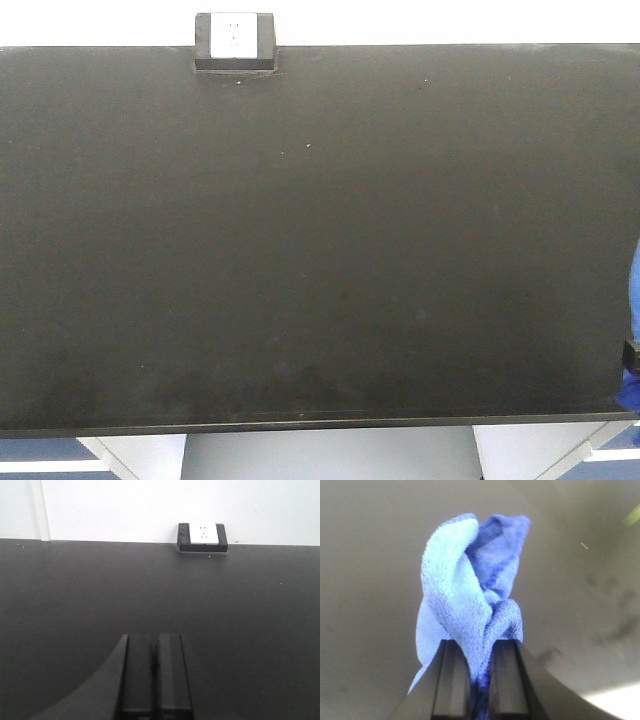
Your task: Wipe right workspace with blue cloth
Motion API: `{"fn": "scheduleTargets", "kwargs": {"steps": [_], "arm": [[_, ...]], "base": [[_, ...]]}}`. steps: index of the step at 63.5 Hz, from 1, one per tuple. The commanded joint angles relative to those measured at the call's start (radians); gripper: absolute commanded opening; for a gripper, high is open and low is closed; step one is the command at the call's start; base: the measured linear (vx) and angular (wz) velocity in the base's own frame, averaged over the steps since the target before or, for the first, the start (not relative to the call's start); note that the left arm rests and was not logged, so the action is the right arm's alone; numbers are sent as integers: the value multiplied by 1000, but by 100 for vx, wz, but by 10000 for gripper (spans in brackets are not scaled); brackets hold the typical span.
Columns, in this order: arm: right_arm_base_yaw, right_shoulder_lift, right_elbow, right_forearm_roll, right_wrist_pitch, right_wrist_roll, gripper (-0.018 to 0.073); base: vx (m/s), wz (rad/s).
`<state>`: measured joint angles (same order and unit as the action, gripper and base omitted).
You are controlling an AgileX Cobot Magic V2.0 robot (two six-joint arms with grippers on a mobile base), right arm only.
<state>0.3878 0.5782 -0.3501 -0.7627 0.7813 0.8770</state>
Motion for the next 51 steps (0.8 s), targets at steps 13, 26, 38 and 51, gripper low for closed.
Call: {"fn": "scheduleTargets", "kwargs": {"steps": [13,26,38,51], "arm": [[2,25,-30,-319,-376,-4,-3],[2,246,-35,-614,-582,219,-1],[2,510,-129,-747,-672,479,0],[2,778,-291,-852,-691,665,5]], "base": [[0,0],[0,0],[0,0],[0,0]]}}
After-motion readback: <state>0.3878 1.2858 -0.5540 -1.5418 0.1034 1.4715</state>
